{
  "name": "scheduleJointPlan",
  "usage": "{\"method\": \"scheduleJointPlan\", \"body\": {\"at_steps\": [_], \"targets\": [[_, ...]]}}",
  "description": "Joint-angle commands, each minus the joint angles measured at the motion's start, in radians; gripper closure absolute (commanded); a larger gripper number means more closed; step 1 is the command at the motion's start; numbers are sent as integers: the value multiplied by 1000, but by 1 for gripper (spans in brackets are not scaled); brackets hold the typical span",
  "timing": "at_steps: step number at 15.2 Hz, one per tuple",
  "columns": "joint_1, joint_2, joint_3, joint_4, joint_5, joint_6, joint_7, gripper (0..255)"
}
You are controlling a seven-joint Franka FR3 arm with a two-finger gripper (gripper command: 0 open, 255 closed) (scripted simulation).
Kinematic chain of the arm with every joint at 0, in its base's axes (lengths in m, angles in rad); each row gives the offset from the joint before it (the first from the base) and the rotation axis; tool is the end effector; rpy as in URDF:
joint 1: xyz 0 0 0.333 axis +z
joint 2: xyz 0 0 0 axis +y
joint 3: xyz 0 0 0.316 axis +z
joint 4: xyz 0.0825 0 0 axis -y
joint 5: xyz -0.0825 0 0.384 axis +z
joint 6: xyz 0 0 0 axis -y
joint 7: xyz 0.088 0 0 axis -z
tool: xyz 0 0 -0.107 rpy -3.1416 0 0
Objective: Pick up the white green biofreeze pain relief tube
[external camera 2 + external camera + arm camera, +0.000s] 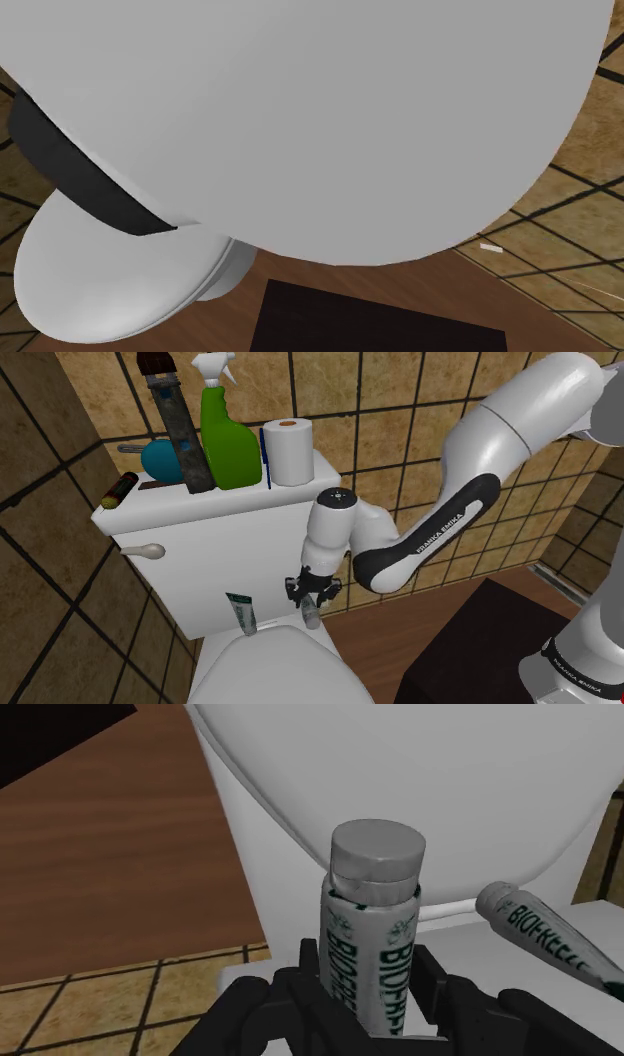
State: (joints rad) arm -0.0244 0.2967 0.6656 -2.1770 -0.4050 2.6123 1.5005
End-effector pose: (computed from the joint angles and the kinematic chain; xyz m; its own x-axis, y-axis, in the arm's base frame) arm 0.4618 0.3470 0.3028 0.8304 -0.5469 0.1067 -0.5202 -0.8295 -0.2034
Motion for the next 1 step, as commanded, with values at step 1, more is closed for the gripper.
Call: {"method": "scheduleJointPlan", "body": {"at_steps": [1], "targets": [[-8, -9, -1, 7, 4, 11, -3, 255]]}}
